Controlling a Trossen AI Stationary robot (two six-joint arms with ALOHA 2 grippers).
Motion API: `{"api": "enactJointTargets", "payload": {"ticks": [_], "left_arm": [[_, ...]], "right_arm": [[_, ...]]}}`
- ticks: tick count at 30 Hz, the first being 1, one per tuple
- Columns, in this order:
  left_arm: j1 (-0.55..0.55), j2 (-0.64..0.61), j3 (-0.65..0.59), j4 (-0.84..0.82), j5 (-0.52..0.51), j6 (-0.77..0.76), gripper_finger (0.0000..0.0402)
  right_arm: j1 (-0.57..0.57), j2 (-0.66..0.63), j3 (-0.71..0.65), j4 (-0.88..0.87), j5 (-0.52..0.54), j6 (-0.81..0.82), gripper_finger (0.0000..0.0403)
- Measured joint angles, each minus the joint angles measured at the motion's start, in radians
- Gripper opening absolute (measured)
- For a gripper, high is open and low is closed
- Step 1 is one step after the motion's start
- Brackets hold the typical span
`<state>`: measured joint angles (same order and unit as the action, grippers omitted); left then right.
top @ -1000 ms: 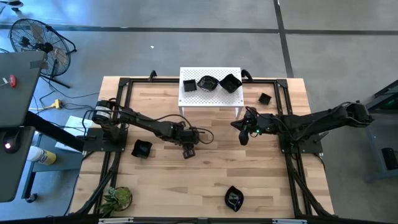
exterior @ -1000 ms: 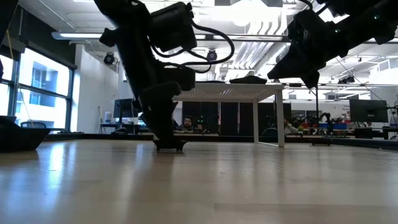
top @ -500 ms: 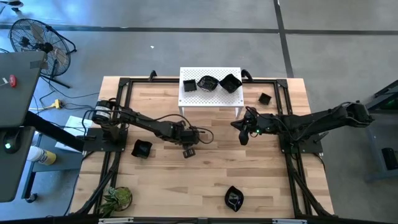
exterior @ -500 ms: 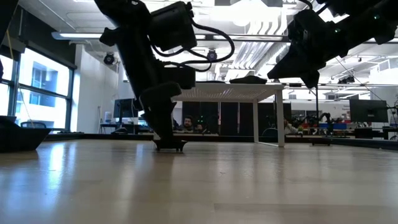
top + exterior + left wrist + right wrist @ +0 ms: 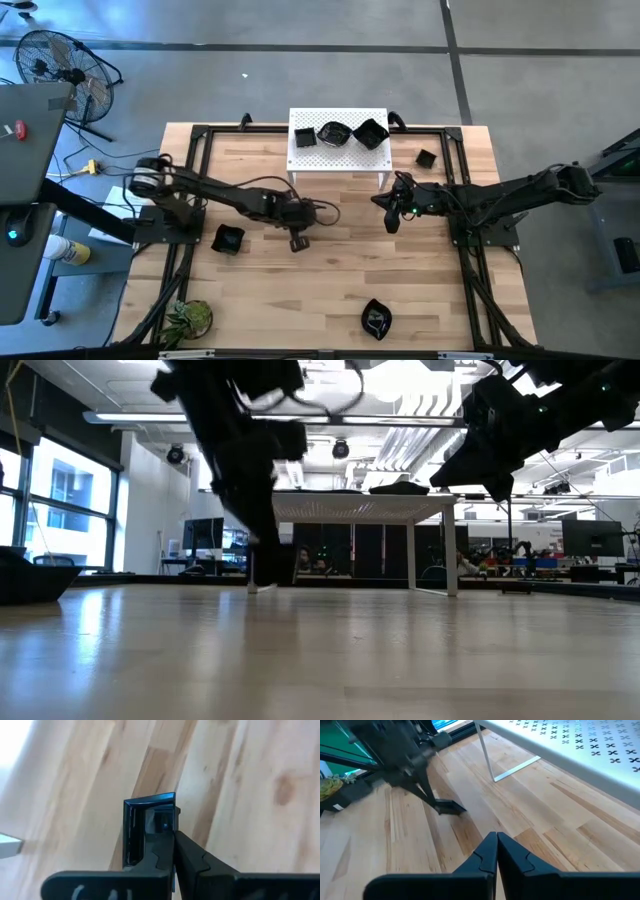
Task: Pick & Place Mini shaped plates
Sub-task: Stack the black square plate on top of the black square plates on the shelf
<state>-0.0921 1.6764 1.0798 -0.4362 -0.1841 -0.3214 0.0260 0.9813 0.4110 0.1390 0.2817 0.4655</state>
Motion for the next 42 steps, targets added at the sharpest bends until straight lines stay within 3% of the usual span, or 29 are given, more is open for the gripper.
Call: {"api": "enactJointTargets", "payload": {"ticks": [4, 8, 14, 21, 25, 34, 42], "left_arm": [[0.000, -0.100, 0.000, -0.032, 0.011, 0.013, 0.0001], [0.000, -0.229, 0.002, -0.036, -0.044, 0.050, 0.0001], [0.001, -0.341, 0.112, -0.055, -0.123, 0.147, 0.0000], [0.093, -0.322, 0.353, -0.246, -0.247, 0.208, 0.0000], [0.187, -0.314, 0.439, -0.278, -0.258, 0.257, 0.0000], [0.344, -0.275, 0.449, -0.260, -0.257, 0.407, 0.0000], [0.396, -0.150, 0.449, -0.236, -0.247, 0.472, 0.0000]], "right_arm": [[0.000, 0.000, 0.000, 0.000, 0.000, 0.001, 0.0006], [0.000, 0.000, 0.000, 0.000, 0.000, 0.003, 0.0002], [0.000, 0.000, 0.000, 0.000, -0.002, 0.005, 0.0006], [0.000, 0.000, 0.000, 0.000, 0.002, 0.005, 0.0002], [0.000, 0.000, 0.000, 0.001, 0.004, 0.005, 0.0006], [0.000, 0.000, 0.000, 0.006, 0.010, 0.002, 0.0002], [-0.001, 0.000, 0.000, 0.008, 0.033, -0.019, 0.0003]]}}
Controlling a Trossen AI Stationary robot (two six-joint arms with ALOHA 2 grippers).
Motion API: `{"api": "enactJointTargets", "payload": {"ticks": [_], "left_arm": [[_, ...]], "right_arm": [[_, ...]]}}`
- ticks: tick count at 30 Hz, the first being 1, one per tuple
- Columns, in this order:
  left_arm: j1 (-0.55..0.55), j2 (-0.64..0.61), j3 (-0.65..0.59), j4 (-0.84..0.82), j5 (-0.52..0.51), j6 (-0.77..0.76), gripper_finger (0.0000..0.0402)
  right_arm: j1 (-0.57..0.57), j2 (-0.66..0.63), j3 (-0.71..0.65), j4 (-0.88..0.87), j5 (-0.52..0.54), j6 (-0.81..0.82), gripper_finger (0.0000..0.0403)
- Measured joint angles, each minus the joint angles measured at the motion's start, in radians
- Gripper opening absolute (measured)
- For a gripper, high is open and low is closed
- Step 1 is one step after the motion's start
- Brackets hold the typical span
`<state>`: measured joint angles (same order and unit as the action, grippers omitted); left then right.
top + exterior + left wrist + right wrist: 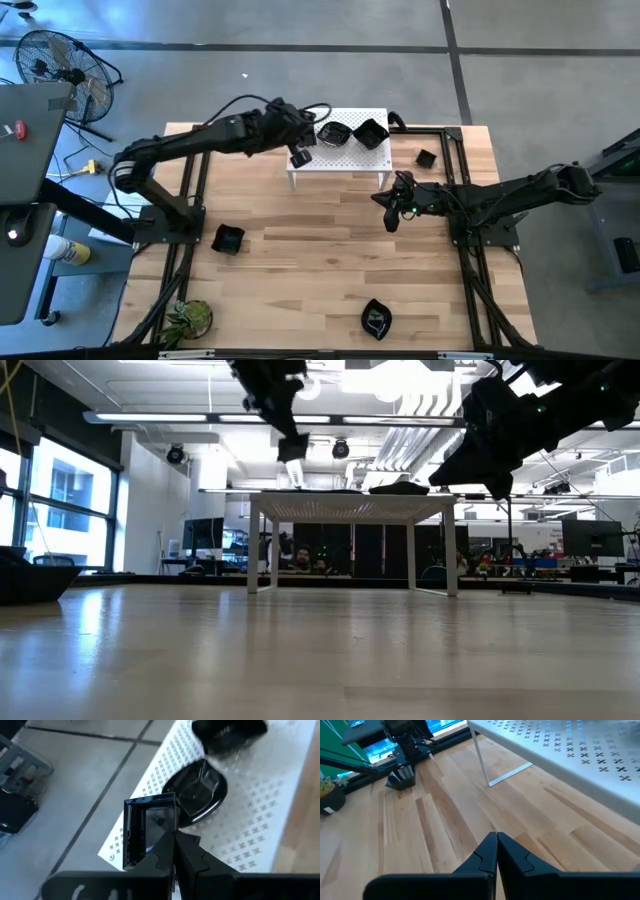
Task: Pick & Place Mini shaped plates
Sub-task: Stack the black square plate on top of the black square plates on the shelf
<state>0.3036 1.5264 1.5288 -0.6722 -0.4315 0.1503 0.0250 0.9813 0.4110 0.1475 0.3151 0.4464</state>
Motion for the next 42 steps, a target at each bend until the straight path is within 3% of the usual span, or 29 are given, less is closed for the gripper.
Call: {"api": "enactJointTargets", "payload": {"ticks": [9, 20, 31, 35, 42], "left_arm": [[-0.003, 0.103, 0.000, -0.001, -0.041, 0.115, 0.0000], [0.000, 0.143, -0.001, -0.063, -0.056, 0.081, 0.0000], [0.030, 0.164, 0.001, -0.077, 0.023, 0.024, 0.0003], [0.030, 0.165, -0.001, -0.078, 0.009, 0.033, 0.0023], [0.030, 0.165, -0.001, -0.079, -0.031, 0.020, 0.0095]], "right_arm": [[-0.021, 0.000, 0.000, 0.000, 0.008, -0.003, 0.0006], [-0.032, 0.000, 0.000, -0.001, 0.008, -0.019, 0.0005], [-0.032, 0.000, 0.000, 0.000, 0.009, -0.023, 0.0002], [-0.032, 0.000, 0.000, 0.000, 0.008, -0.021, 0.0006], [-0.032, 0.000, 0.000, 0.000, 0.008, -0.021, 0.0002]]}}
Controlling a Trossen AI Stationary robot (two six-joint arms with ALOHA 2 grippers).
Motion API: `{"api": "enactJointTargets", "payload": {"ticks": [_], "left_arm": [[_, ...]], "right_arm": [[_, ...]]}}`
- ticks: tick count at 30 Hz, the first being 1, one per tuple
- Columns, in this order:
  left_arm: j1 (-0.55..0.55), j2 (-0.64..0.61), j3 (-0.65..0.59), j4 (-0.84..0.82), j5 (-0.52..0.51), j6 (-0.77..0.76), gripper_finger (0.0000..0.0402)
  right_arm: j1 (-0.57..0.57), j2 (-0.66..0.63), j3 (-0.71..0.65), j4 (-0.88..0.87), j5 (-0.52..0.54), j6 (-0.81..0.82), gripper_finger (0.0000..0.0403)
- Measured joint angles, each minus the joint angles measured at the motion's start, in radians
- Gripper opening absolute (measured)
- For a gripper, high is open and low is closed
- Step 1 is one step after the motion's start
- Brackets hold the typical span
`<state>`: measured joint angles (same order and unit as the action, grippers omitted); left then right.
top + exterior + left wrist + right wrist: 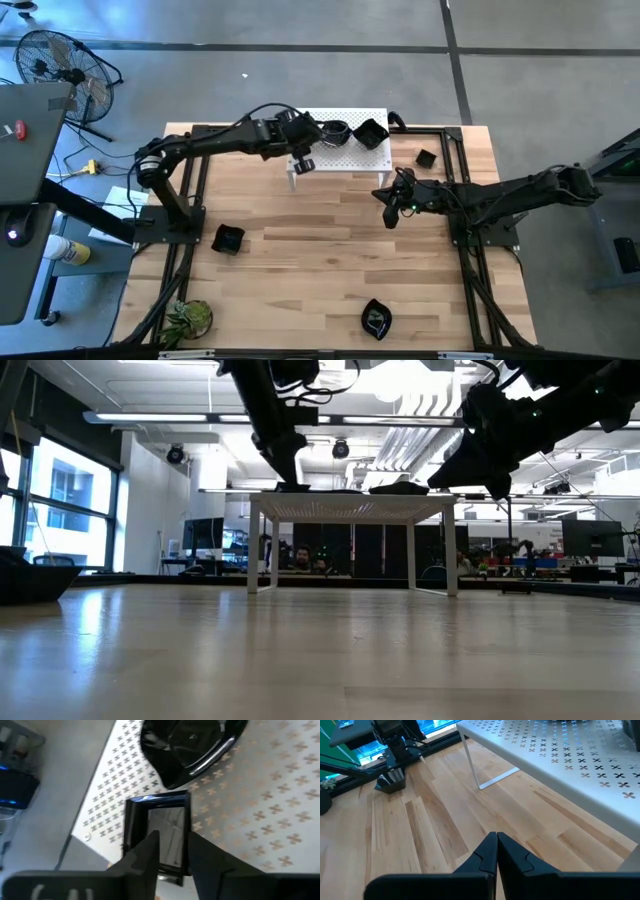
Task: Pick & Place Mini shaped plates
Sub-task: Stack the black square plate on top of the black square plates on the shelf, then stack the black distorted square plate on top of the black distorted square plate on the shelf
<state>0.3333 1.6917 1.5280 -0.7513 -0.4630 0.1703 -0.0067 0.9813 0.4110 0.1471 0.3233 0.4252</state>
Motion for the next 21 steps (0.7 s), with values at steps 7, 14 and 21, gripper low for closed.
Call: {"api": "enactJointTargets", "payload": {"ticks": [7, 14, 21], "left_arm": [[0.001, -0.006, 0.045, -0.008, 0.020, -0.062, 0.0121], [0.024, -0.007, 0.076, -0.022, 0.115, -0.101, 0.0104], [0.046, -0.108, 0.032, -0.031, 0.297, -0.249, 0.0009]], "right_arm": [[0.000, 0.000, 0.000, 0.000, 0.000, 0.003, 0.0006], [0.000, 0.000, 0.000, 0.000, 0.007, 0.002, 0.0002], [0.000, 0.000, 0.000, 0.001, -0.038, 0.004, 0.0003]]}}
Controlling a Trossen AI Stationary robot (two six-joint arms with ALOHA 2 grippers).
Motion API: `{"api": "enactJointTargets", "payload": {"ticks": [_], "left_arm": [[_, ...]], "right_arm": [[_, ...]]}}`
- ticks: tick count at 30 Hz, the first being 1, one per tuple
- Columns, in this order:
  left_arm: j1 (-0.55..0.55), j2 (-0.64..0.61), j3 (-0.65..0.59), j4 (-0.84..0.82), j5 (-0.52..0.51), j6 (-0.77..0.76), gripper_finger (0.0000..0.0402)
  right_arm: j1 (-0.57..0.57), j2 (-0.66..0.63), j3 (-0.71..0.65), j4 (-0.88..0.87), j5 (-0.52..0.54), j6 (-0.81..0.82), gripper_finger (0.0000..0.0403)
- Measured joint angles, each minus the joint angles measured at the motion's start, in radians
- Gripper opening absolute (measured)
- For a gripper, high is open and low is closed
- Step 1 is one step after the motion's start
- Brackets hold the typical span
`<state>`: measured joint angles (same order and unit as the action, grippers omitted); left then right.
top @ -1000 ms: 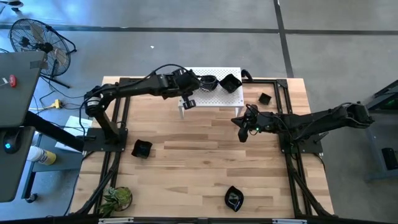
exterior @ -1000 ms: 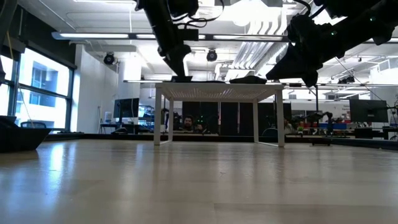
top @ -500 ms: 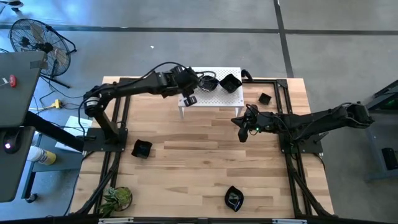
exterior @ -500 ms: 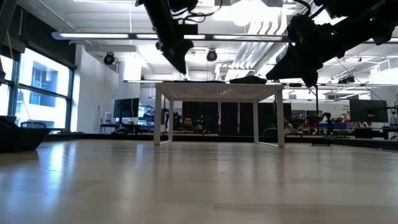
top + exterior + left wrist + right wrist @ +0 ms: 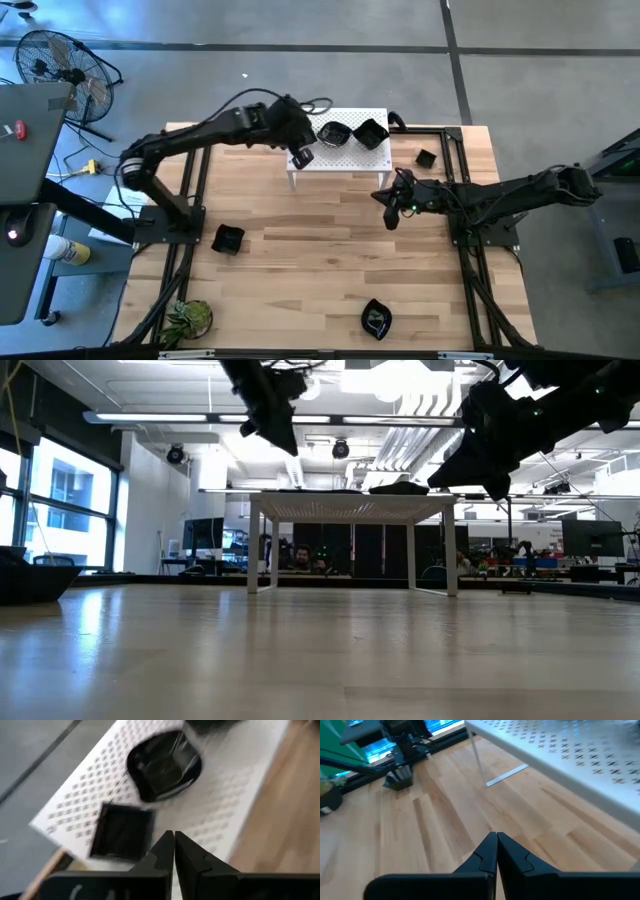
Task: Pick & Place Mini shaped plates
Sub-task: Stack the black distorted square plate on top of the black distorted square plate on the shelf
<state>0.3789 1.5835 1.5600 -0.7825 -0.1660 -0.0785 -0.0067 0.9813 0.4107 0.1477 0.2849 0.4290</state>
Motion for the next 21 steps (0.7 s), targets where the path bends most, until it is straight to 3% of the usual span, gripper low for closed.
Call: {"api": "enactJointTargets", "payload": {"ticks": [9, 15, 21], "left_arm": [[-0.114, -0.293, -0.456, 0.421, 0.012, -0.137, 0.0004], [-0.162, -0.518, -0.746, 0.602, 0.013, -0.245, 0.0002], [-0.163, -0.701, -0.931, 0.687, 0.011, -0.269, 0.0001]], "right_arm": [[0.038, 0.000, 0.003, -0.008, -0.110, 0.080, 0.0001], [0.143, 0.000, 0.134, -0.256, -0.112, 0.155, 0.0002], [0.280, 0.000, 0.199, -0.394, -0.103, 0.321, 0.0002]]}}
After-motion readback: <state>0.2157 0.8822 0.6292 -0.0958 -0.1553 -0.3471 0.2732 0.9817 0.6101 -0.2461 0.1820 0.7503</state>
